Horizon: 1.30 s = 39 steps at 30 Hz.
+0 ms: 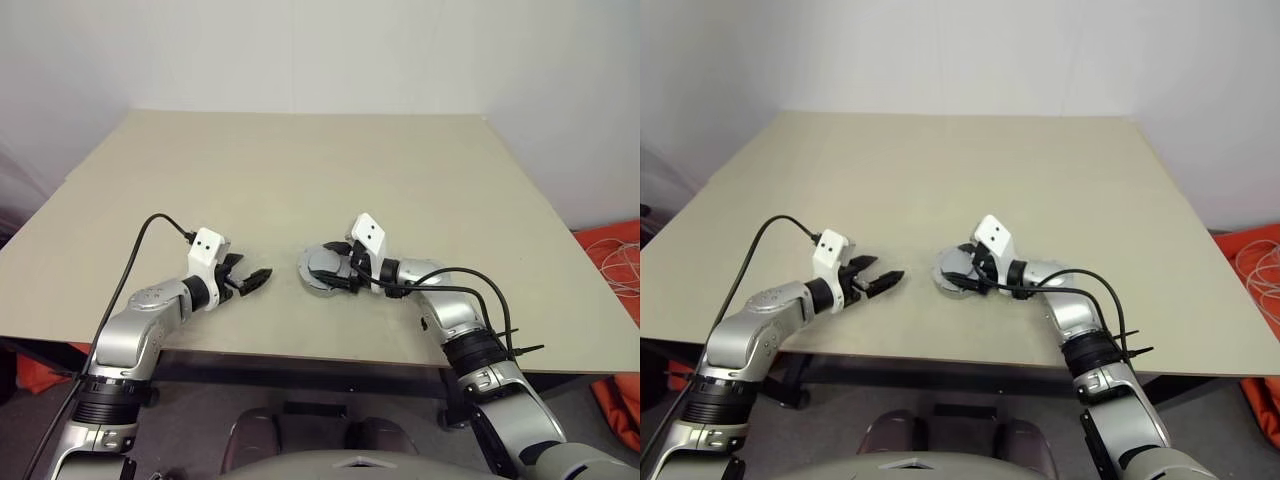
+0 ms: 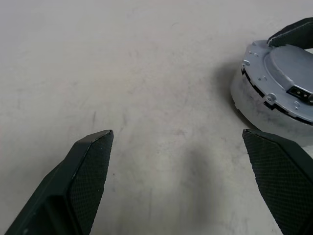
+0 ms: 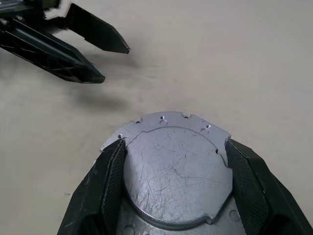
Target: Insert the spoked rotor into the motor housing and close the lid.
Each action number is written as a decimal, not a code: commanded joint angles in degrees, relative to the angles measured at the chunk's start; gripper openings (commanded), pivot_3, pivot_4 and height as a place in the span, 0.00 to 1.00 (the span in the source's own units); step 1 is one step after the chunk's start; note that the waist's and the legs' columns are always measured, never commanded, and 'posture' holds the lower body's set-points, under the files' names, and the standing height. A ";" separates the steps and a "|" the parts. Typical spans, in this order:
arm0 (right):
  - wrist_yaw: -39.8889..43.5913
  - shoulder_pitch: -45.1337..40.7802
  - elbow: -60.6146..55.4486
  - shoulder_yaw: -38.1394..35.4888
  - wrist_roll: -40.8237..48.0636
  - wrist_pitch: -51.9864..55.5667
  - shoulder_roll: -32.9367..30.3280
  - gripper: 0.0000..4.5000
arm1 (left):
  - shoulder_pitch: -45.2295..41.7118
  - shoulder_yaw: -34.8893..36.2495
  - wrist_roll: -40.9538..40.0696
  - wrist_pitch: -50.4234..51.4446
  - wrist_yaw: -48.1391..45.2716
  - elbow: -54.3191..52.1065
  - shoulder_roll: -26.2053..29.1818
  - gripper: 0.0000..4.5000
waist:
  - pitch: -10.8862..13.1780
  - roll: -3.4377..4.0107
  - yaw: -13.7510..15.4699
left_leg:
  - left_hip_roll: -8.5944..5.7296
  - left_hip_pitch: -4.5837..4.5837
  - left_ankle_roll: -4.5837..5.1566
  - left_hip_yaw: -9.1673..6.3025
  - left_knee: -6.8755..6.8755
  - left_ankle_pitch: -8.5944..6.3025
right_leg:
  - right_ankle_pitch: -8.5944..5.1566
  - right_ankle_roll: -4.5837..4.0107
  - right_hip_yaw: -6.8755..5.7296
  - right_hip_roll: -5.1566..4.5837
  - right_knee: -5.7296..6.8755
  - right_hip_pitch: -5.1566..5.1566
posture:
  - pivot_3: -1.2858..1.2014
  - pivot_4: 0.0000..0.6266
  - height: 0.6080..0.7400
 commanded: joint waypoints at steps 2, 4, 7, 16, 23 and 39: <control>0.50 -1.39 0.15 0.11 -0.54 -1.17 -0.42 0.69 | -0.87 1.23 -0.08 -1.17 -0.01 -0.65 0.44 1.00 | 0.00 0.00 0.01 | 0.00 0.01 0.00 0.00 0.00 0.00 | 0.00 0.00 0.00 0.00 0.00 0.02 | 0.52 0.00 1.00; 0.68 -1.22 0.31 0.10 -0.65 -1.50 -0.58 0.69 | -0.90 1.26 -0.07 -1.26 -0.03 -0.56 0.44 1.00 | 0.00 0.00 0.01 | 0.00 0.01 0.00 0.00 0.00 0.00 | 0.00 0.00 0.00 0.00 0.00 0.02 | 0.52 0.00 1.00; 2.54 -0.74 -0.17 0.08 0.22 -0.15 -1.27 0.69 | -1.02 1.24 0.00 -1.40 -0.05 -0.32 0.43 1.00 | 0.00 0.00 0.01 | 0.00 -0.01 0.01 0.00 -0.02 -0.01 | 0.01 -0.01 0.00 0.00 0.00 0.01 | 0.52 0.00 1.00; 3.87 -0.95 -0.15 0.01 0.61 0.84 -1.41 0.69 | -1.62 1.13 0.07 -1.62 -0.36 0.27 0.52 1.00 | 0.00 0.00 0.09 | -0.02 -0.05 0.07 0.00 -0.05 -0.05 | 0.12 -0.21 0.00 0.00 -0.09 0.01 | 0.52 0.00 1.00; 5.18 -0.56 0.56 -0.50 1.40 0.14 -1.80 0.69 | -1.59 1.22 0.01 -1.69 -0.32 0.27 0.67 1.00 | 0.00 0.00 0.09 | -0.02 -0.05 0.07 0.00 -0.07 -0.04 | 0.12 -0.21 0.00 0.00 -0.11 0.01 | 0.52 0.00 1.00; 6.17 0.17 1.86 -0.96 1.89 -0.94 -1.57 0.69 | -1.48 1.08 -0.05 -1.37 -0.09 -0.32 0.57 1.00 | 0.00 0.00 0.11 | -0.03 -0.10 0.15 0.03 -0.16 -0.09 | 0.18 -0.32 -0.01 0.00 -0.32 0.01 | 0.52 0.00 1.00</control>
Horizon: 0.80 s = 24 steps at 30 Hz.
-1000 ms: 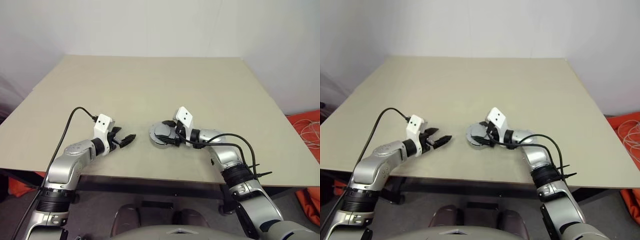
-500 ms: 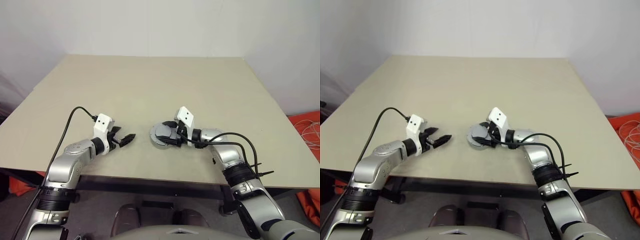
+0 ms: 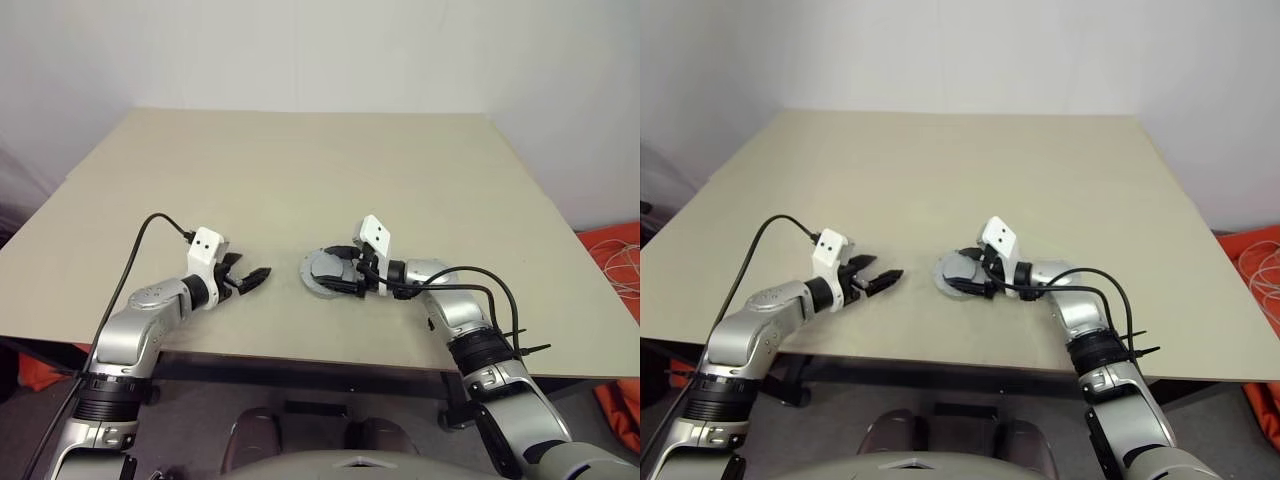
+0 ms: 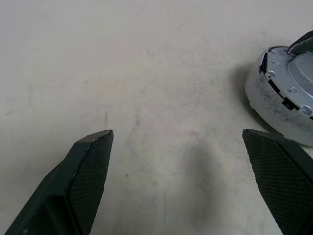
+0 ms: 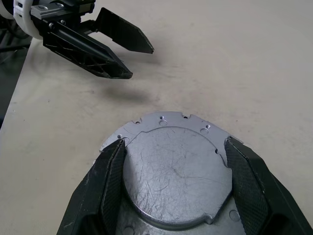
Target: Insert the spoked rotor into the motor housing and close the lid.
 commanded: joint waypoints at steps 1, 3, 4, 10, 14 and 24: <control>-1.37 -0.17 1.41 -0.25 -0.82 -1.01 0.04 0.69 | -0.87 1.04 -0.25 -0.60 -0.02 -1.87 0.53 1.00 | 0.00 0.00 -0.01 | 0.00 0.01 0.00 0.00 0.00 0.00 | 0.00 0.00 0.00 0.00 0.00 0.01 | 0.52 0.00 1.00; -2.70 -0.77 1.82 -0.46 -1.15 -2.29 0.64 0.69 | -0.78 0.89 -0.14 -0.75 -0.02 -1.77 0.45 1.00 | 0.00 0.00 -0.06 | 0.00 0.04 0.00 0.00 0.00 0.00 | 0.00 0.01 0.00 0.00 0.00 0.05 | 0.52 0.00 1.00; -2.72 -0.84 1.14 -0.51 -0.95 -2.71 0.73 0.69 | -0.76 0.85 -0.12 -0.76 0.00 -1.76 0.41 1.00 | 0.00 0.00 -0.06 | 0.01 0.08 -0.01 0.00 0.00 0.00 | -0.01 0.02 0.00 0.00 0.00 0.08 | 0.52 0.00 1.00; -2.14 -0.68 -1.13 -0.64 -0.05 -2.95 0.35 0.69 | -0.50 0.75 -0.14 -0.72 0.11 -1.97 0.24 1.00 | 0.00 0.00 -0.09 | 0.01 0.08 -0.03 0.00 0.00 0.02 | -0.15 0.26 0.00 0.00 0.01 0.07 | 0.52 0.00 1.00; -1.76 -0.56 -0.28 -0.48 -0.47 -3.18 -0.10 0.69 | -0.68 0.79 -0.12 -0.78 0.12 -1.78 0.21 1.00 | 0.00 0.00 -0.09 | 0.00 0.05 -0.02 0.00 -0.04 0.01 | 0.00 0.01 0.00 0.00 0.00 0.06 | 0.52 0.00 1.00; -7.25 -2.61 4.67 0.52 -5.06 -5.44 0.14 0.69 | -0.50 0.89 -0.08 -0.90 0.34 -1.78 0.06 1.00 | 0.00 0.00 -0.11 | 0.00 0.13 -0.06 0.00 -0.04 0.04 | -0.06 0.11 0.00 0.00 -0.04 0.13 | 0.52 0.00 1.00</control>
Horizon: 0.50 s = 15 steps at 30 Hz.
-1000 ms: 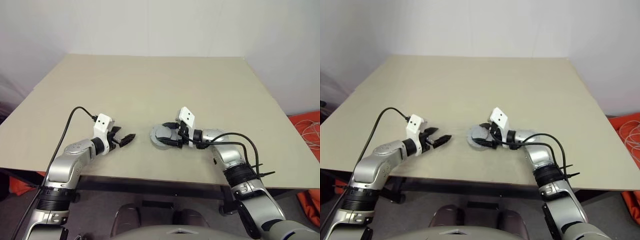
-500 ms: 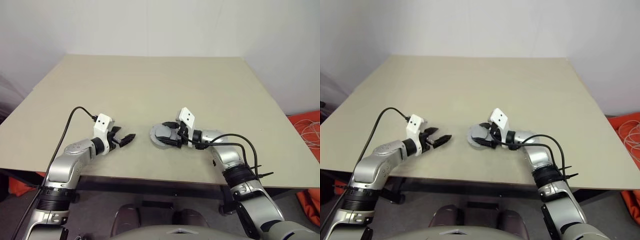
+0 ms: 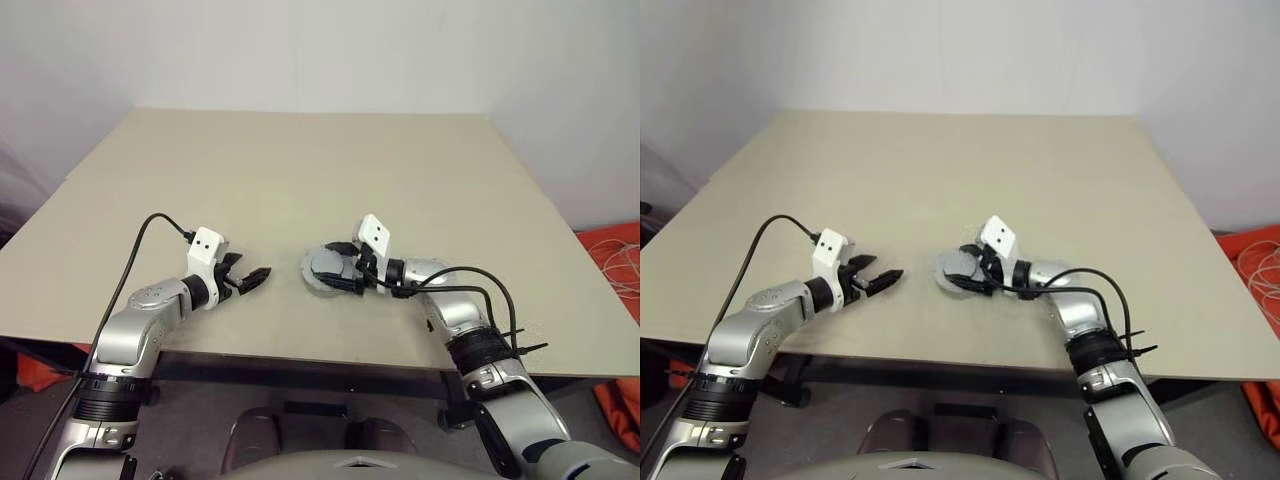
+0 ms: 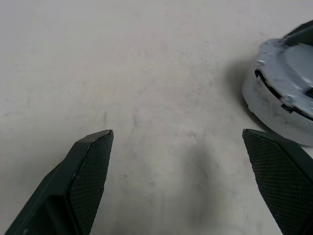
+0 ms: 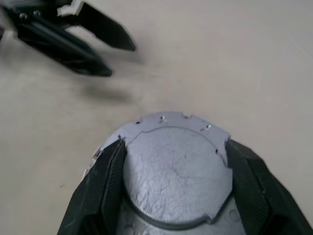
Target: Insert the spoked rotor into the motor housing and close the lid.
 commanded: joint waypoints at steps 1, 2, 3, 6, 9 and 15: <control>-1.92 -1.01 1.51 0.15 -2.10 -1.15 -0.20 0.69 | -0.51 0.97 -0.13 -0.90 0.27 -1.72 0.13 1.00 | 0.00 0.00 -0.01 | 0.00 0.05 -0.01 0.00 0.00 0.01 | -0.11 0.19 0.00 0.00 0.00 0.04 | 0.52 0.00 1.00; -1.82 -1.03 1.59 0.21 -2.18 -1.39 -0.26 0.69 | -0.47 0.97 -0.09 -0.91 0.29 -1.76 0.16 1.00 | 0.00 0.00 -0.01 | 0.01 0.09 -0.02 0.00 0.00 0.01 | -0.11 0.19 0.00 0.00 0.00 0.09 | 0.52 0.00 1.00; -1.72 -1.04 1.63 0.21 -2.19 -1.51 -0.30 0.69 | -0.42 0.96 -0.07 -0.91 0.30 -1.82 0.19 1.00 | 0.00 0.00 -0.01 | 0.01 0.14 -0.02 0.00 0.00 0.01 | -0.12 0.20 0.00 0.00 0.00 0.14 | 0.52 0.00 1.00; -1.21 -1.01 1.72 0.02 -1.91 -1.62 -0.46 0.69 | -0.29 1.12 -0.09 -0.89 0.39 -1.82 0.25 1.00 | 0.00 0.00 -0.02 | 0.00 0.27 -0.02 0.00 0.00 0.01 | -0.13 0.22 0.00 0.00 -0.03 0.30 | 0.52 0.00 1.00; -0.01 -0.71 1.26 -0.12 -1.14 -1.39 -0.55 0.69 | -0.25 1.10 -0.14 -0.87 0.45 -1.90 0.24 1.00 | 0.00 0.00 -0.02 | 0.01 0.27 -0.02 0.00 0.00 0.01 | -0.13 0.22 0.00 0.00 -0.05 0.32 | 0.52 0.00 1.00; 4.54 1.24 -5.01 -2.45 6.70 7.06 0.59 0.69 | -0.42 0.80 -0.06 -1.01 0.32 -1.57 0.31 1.00 | 0.00 0.00 0.01 | -0.01 0.20 0.01 -0.01 -0.19 0.00 | -0.06 0.10 0.00 0.00 -0.15 0.25 | 0.52 0.00 1.00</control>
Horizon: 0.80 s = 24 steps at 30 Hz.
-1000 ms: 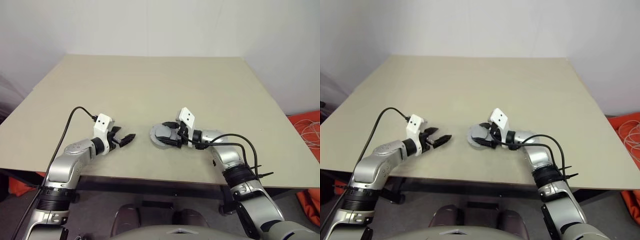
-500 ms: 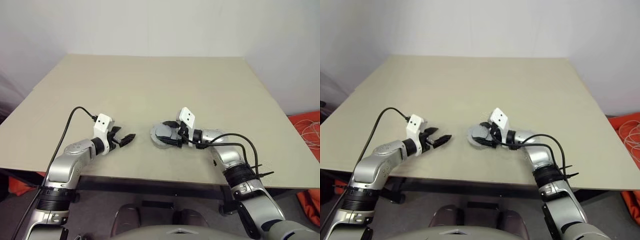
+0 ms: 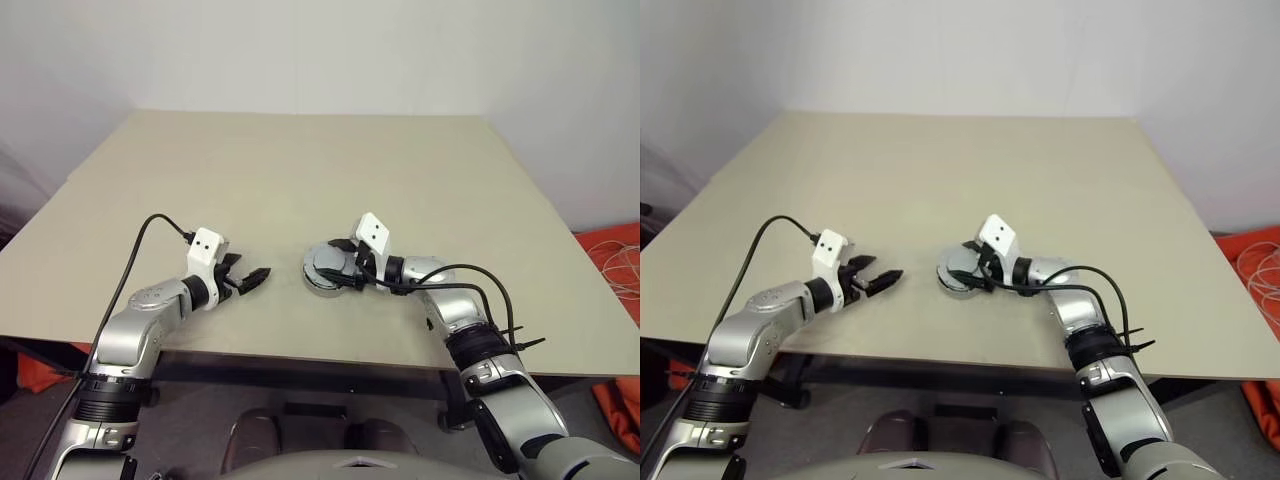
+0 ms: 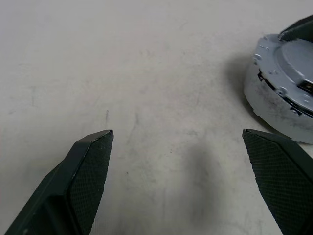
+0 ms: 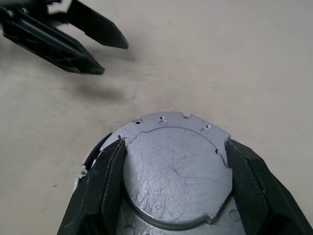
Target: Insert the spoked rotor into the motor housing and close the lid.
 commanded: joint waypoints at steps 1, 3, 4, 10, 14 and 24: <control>1.82 0.46 -4.37 -1.57 4.33 5.01 0.54 0.69 | -0.57 0.79 -0.08 -1.02 -0.21 -1.57 0.36 1.00 | 0.00 0.00 -0.01 | -0.01 -0.04 0.00 0.00 -0.05 0.00 | 0.12 -0.21 0.00 0.01 -0.04 -0.06 | 0.52 0.00 1.00; 2.03 0.74 -6.05 -1.87 5.40 7.13 0.60 0.69 | -0.61 0.72 -0.04 -1.04 -0.34 -1.51 0.44 1.00 | 0.00 0.00 0.00 | 0.00 -0.22 0.02 0.01 -0.10 -0.01 | 0.13 -0.24 -0.01 0.02 -0.10 -0.23 | 0.52 0.00 1.00; 1.97 0.81 -6.50 -1.90 5.38 7.49 0.55 0.69 | -0.66 0.69 0.00 -1.05 -0.37 -1.47 0.47 1.00 | 0.00 0.00 0.00 | -0.01 -0.33 0.04 0.01 -0.10 -0.03 | 0.13 -0.24 -0.01 0.02 -0.11 -0.34 | 0.52 0.00 1.00; 1.50 1.11 -6.17 -1.06 3.43 5.72 0.25 0.69 | -0.86 0.63 0.06 -1.01 -0.39 -1.43 0.47 1.00 | 0.00 0.00 0.02 | -0.03 -0.51 0.10 0.05 -0.10 -0.07 | 0.12 -0.24 -0.01 0.01 -0.15 -0.52 | 0.52 0.00 1.00; 1.21 1.19 -5.24 -0.39 1.89 3.92 0.08 0.69 | -0.76 0.71 0.06 -0.98 -0.34 -1.58 0.51 1.00 | 0.00 0.00 0.02 | -0.02 -0.45 0.05 0.04 -0.10 -0.04 | 0.12 -0.23 -0.01 0.01 -0.11 -0.51 | 0.52 0.00 1.00; -2.79 -0.94 0.53 0.43 -2.91 -1.81 0.11 0.69 | -0.60 0.81 0.01 -0.96 -0.32 -1.80 0.56 1.00 | 0.00 0.00 -0.04 | -0.01 -0.09 -0.02 0.04 -0.09 0.01 | 0.00 0.00 -0.01 0.01 -0.11 -0.13 | 0.52 0.00 1.00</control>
